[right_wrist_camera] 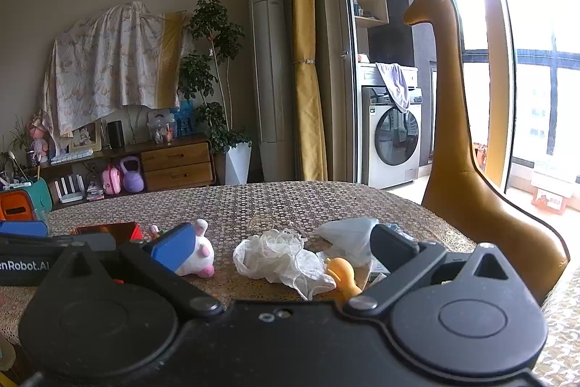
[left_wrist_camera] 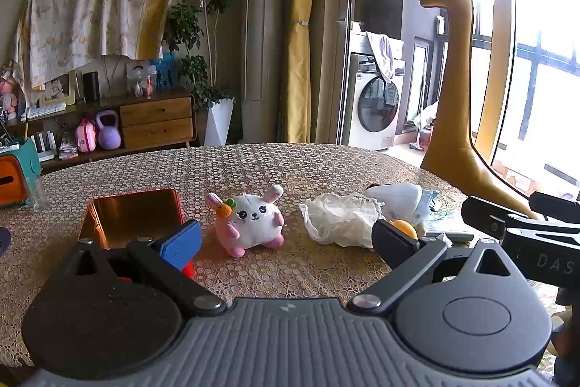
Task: Organize soft objects
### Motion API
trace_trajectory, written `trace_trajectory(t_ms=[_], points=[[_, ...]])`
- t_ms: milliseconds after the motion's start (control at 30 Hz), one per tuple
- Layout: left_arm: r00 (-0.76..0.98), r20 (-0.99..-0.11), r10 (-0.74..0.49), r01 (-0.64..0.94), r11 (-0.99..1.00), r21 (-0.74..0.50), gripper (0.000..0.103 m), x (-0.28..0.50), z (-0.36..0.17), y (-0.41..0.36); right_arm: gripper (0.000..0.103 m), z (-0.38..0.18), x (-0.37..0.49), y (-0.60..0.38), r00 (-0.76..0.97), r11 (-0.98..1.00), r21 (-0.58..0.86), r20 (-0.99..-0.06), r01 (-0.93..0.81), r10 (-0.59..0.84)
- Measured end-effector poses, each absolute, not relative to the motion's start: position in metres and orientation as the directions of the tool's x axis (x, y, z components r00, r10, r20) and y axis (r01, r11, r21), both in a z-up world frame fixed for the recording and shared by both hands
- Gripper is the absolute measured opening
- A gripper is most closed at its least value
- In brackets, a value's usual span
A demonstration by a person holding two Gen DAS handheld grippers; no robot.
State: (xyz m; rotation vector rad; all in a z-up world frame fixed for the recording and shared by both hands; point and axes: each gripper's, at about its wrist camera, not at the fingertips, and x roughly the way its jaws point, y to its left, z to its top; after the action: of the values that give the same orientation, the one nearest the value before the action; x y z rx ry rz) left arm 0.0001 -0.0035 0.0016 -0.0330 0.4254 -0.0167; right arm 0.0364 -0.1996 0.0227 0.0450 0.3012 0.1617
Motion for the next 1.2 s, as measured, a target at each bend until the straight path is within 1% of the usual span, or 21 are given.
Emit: trace_trajectory(t_ms=[867,1200], points=[[0.91,-0.415,-0.026,0.005,0.999,-0.05,0.101,0.0007,-0.0002,-0.0034,0.102,0.0286,0.0339,-0.1986,0.944,0.986,0.058,-0.285,-0.158,0.168],[0.914,-0.403,-0.039,0.016,0.998,-0.06,0.101,-0.0019,0.0006,-0.0018,0.102,0.0291,0.0291,-0.1982,0.949,0.985,0.046,-0.265,-0.165,0.172]])
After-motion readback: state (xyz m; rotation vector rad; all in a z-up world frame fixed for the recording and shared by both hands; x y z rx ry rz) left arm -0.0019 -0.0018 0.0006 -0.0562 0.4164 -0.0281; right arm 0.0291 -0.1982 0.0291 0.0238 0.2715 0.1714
